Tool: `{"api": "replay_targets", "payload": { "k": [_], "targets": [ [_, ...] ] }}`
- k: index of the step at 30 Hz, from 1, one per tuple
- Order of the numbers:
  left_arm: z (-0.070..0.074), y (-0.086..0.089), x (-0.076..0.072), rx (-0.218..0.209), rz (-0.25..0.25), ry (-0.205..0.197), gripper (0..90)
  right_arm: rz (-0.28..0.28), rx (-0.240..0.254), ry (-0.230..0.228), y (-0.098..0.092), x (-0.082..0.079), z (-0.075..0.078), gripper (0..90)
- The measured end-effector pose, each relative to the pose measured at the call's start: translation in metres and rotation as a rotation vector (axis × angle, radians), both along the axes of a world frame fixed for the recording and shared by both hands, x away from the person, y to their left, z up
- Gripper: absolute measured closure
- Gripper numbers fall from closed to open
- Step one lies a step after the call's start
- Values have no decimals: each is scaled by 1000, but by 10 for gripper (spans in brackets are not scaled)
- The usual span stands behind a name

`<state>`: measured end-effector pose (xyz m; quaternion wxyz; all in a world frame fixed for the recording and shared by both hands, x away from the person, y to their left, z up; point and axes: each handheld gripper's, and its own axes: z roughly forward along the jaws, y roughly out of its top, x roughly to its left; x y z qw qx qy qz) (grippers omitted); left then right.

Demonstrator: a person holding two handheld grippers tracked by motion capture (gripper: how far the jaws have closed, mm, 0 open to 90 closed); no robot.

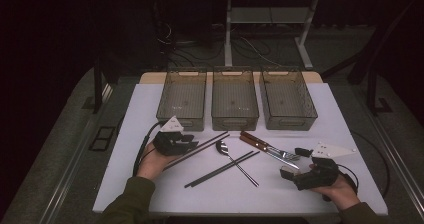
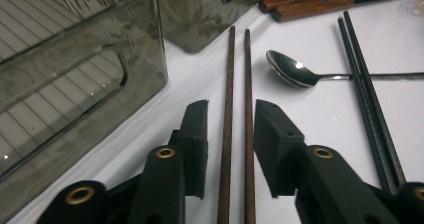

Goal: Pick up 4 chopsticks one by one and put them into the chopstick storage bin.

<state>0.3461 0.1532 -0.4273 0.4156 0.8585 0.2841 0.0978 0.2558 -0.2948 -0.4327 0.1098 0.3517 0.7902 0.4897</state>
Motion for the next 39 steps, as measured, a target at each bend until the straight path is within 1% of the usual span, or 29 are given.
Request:
{"api": "replay_targets", "payload": {
  "k": [2, 5, 11, 15, 17, 18, 20, 21, 22, 23, 24, 25, 27, 29, 30, 31, 33, 34, 39],
  "targets": [
    [-1, 1, 0, 11, 0, 8, 686, 1, 0, 0, 0, 0, 0, 7],
    [-3, 3, 1, 25, -4, 28, 730, 0, 1, 0, 0, 0, 0, 7],
    [-6, 4, 1, 61, -9, 67, 770, 0, -4, -2, 0, 0, 0, 6],
    [-8, 5, 1, 77, -21, 75, 788, -1, -5, -4, 0, 0, 0, 6],
    [-9, 4, 0, 82, -11, 82, 792, -1, -5, -3, 0, 0, 0, 6],
    [-9, 4, 0, 100, -18, 82, 792, -1, -5, -3, 0, 0, 0, 7],
    [-11, 4, 1, 115, -17, 86, 795, -1, -6, -3, 0, 0, 0, 7],
    [-12, 4, 2, 111, -24, 85, 796, -1, -6, -3, 0, 0, 0, 6],
    [-13, 5, 2, 117, -33, 88, 798, -1, -5, -5, 0, 0, 0, 6],
    [-13, 4, 1, 119, -26, 98, 798, -1, -5, -4, 0, 0, 0, 7],
    [-14, 4, 2, 130, -34, 91, 799, -2, -5, -4, 0, 0, 0, 6],
    [-15, 3, 2, 136, -34, 98, 802, -2, -5, -4, 0, 0, 0, 6],
    [-15, 3, 1, 135, -28, 98, 810, -2, -5, -5, 0, 0, 0, 7],
    [-16, 3, 1, 126, -26, 94, 813, -2, -7, -4, 0, 0, 0, 6],
    [-17, 3, 1, 120, -19, 98, 814, -2, -6, -3, 0, 0, 0, 6],
    [-16, 4, 2, 134, -35, 90, 815, -1, -7, -4, 0, 0, 0, 7],
    [-16, 3, 1, 144, -39, 82, 816, -1, -7, -4, 0, 0, 0, 7],
    [-16, 3, 0, 142, -33, 83, 827, -3, -9, -3, 0, 0, 0, 7],
    [-16, 2, -1, 149, -42, 72, 838, -2, -9, -2, 0, 0, 0, 7]
  ]
}}
